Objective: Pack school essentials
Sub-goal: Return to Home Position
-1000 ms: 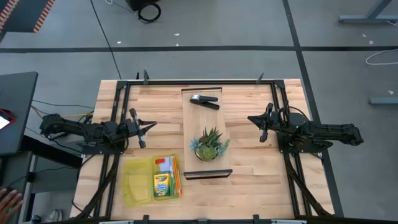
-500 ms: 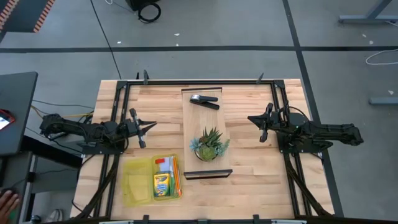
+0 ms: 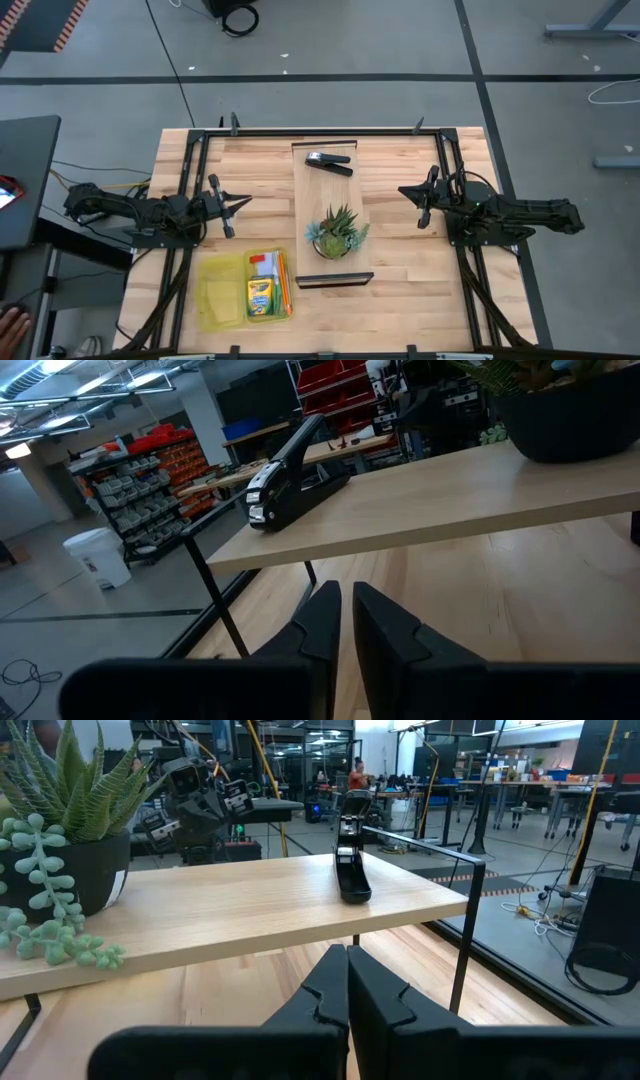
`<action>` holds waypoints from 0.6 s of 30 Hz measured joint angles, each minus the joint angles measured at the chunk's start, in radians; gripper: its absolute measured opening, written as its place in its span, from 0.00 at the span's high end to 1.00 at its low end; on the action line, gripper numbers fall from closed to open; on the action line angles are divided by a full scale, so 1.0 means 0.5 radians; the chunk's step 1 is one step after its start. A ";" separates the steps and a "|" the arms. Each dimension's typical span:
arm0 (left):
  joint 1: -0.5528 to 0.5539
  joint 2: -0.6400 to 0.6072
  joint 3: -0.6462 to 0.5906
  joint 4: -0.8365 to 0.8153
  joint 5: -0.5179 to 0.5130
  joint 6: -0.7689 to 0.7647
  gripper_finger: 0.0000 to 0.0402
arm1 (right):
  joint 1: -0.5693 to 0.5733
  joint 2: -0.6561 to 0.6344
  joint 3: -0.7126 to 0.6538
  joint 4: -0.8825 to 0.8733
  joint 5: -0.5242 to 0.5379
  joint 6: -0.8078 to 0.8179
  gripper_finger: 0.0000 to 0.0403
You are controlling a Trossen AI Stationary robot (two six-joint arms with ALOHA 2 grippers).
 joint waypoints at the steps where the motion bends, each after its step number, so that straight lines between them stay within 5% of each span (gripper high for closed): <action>1: 0.000 0.000 0.001 0.000 0.000 0.001 0.90 | 0.000 0.000 0.000 -0.001 0.000 0.000 0.98; 18: 0.001 0.000 0.000 0.000 0.000 0.001 0.91 | 0.000 0.000 0.000 0.000 0.000 0.000 0.98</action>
